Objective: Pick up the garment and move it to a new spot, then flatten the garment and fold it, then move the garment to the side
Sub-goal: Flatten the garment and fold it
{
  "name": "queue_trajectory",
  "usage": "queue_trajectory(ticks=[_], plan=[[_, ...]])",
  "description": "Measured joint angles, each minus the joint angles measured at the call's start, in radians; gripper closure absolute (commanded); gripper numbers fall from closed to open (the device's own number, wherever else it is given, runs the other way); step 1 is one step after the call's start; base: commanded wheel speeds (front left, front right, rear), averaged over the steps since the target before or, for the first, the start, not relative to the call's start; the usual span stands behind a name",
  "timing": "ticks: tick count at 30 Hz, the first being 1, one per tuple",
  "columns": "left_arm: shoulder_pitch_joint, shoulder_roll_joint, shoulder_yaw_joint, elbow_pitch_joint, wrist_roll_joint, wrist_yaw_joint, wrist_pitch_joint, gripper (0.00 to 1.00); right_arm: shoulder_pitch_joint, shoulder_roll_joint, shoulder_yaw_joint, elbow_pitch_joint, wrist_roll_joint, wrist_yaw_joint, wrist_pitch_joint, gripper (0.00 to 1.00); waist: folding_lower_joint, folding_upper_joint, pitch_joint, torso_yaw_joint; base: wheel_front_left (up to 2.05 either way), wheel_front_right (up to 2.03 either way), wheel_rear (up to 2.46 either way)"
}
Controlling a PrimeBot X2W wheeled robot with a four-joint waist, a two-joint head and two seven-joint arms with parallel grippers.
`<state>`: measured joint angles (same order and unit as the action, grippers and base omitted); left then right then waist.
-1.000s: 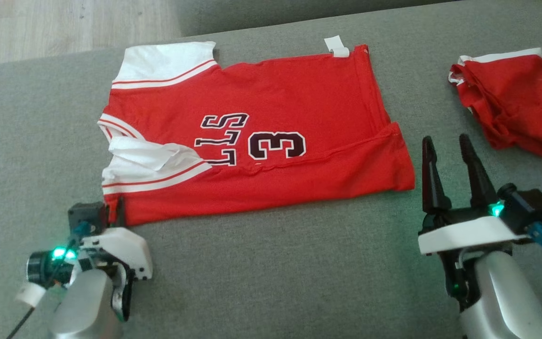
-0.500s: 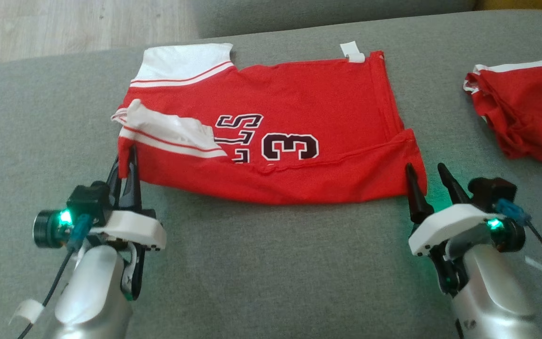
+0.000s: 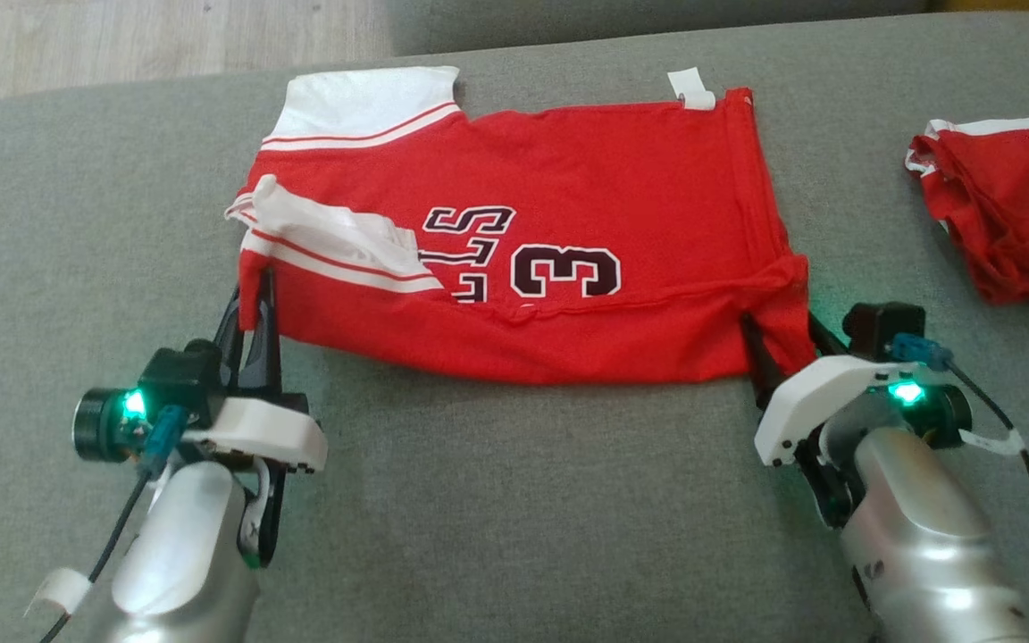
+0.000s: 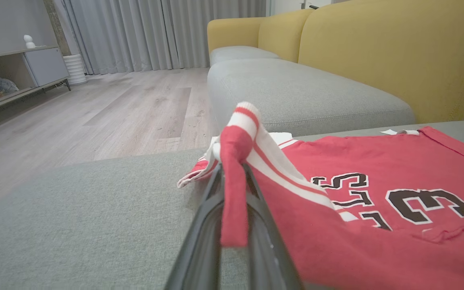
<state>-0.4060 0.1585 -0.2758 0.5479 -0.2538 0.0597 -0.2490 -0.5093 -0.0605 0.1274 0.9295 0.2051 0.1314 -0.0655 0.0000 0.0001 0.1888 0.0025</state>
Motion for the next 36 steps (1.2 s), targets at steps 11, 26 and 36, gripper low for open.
queue_trajectory(ticks=[11, 26, 36], plan=[[0.028, 0.004, -0.017, 0.058, -0.001, 0.001, 0.030, 1.00, -0.023, 0.011, -0.051, 0.093, -0.119, 0.000, -0.064, 1.00, 0.0000, 0.0000, -0.043, -0.010, 0.00, 0.00, 0.00], [0.160, 0.021, -0.090, 0.083, -0.007, -0.039, 0.181, 1.00, 0.130, 0.012, -0.158, -0.030, -0.234, 0.000, 0.071, 1.00, -0.0001, 0.0000, -0.172, -0.027, 0.00, 0.00, 0.00], [0.277, 0.079, -0.114, -0.074, -0.041, -0.058, 0.389, 1.00, 0.293, 0.009, -0.116, -0.321, -0.186, 0.000, 0.295, 1.00, -0.0001, 0.0000, -0.216, -0.031, 0.00, 0.00, 0.00]])
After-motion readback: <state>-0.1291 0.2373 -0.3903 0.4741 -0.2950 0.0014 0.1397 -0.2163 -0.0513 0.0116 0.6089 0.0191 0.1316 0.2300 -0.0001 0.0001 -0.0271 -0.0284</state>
